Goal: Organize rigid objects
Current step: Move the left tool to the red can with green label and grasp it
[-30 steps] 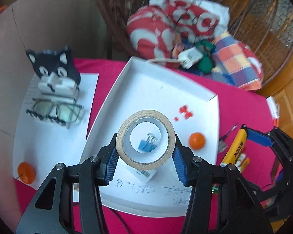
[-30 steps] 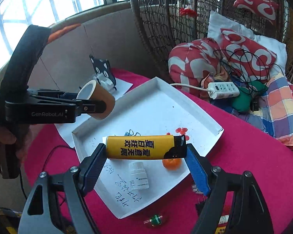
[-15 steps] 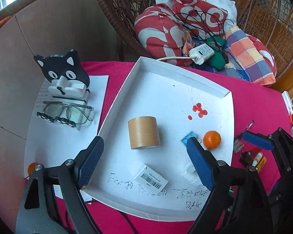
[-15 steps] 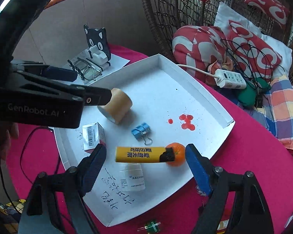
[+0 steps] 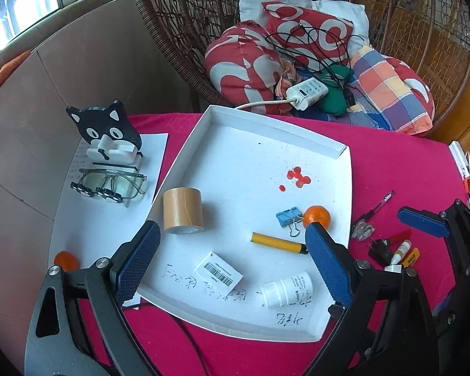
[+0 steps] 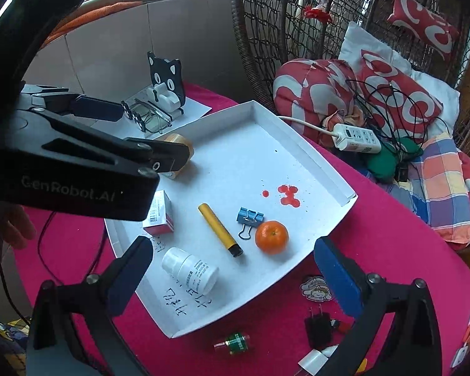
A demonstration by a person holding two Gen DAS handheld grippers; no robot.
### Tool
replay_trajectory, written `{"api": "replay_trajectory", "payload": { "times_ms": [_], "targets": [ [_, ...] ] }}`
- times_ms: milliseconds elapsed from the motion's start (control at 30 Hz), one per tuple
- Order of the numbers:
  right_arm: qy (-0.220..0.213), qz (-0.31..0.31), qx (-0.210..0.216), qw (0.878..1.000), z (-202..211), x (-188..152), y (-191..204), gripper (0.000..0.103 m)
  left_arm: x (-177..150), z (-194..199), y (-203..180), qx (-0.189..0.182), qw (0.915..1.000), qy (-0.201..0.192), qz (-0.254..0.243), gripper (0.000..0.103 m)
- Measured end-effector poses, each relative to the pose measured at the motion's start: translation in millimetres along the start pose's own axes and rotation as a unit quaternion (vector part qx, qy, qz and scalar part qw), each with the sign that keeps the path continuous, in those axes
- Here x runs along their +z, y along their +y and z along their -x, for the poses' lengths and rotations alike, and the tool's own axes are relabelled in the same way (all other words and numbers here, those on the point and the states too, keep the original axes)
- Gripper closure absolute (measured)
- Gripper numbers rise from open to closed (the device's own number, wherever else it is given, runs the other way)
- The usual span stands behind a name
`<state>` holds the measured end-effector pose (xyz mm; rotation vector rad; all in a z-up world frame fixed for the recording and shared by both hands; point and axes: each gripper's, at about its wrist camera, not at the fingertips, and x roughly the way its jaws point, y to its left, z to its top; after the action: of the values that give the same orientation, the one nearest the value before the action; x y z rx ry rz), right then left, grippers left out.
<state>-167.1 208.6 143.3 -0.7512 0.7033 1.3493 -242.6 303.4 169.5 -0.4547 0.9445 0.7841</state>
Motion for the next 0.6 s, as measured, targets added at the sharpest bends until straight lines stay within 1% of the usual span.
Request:
{"api": "replay_trajectory", "payload": {
  "times_ms": [67, 167, 333, 467, 600],
  "targets": [
    [-0.002, -0.006, -0.005, 1.0, 7, -5, -9, 0.0, -2, 4, -5, -0.003, 1.0, -0.004, 0.004, 0.008],
    [-0.005, -0.037, -0.012, 0.999, 20, -16, -33, 0.0, -8, 8, -13, -0.008, 0.9999, -0.006, 0.009, 0.008],
    [-0.015, -0.098, -0.045, 0.994, 43, -38, -84, 0.0, -21, 2, -38, -0.018, 0.9998, 0.009, 0.005, 0.009],
    [-0.009, -0.14, -0.065, 0.988, 54, -61, -117, 0.0, -32, -6, -68, -0.032, 0.9991, 0.024, -0.013, 0.008],
    [0.003, -0.17, -0.077, 0.982, 59, -86, -144, 0.0, -46, -17, -102, -0.056, 0.9961, 0.048, -0.048, 0.009]
  ]
}}
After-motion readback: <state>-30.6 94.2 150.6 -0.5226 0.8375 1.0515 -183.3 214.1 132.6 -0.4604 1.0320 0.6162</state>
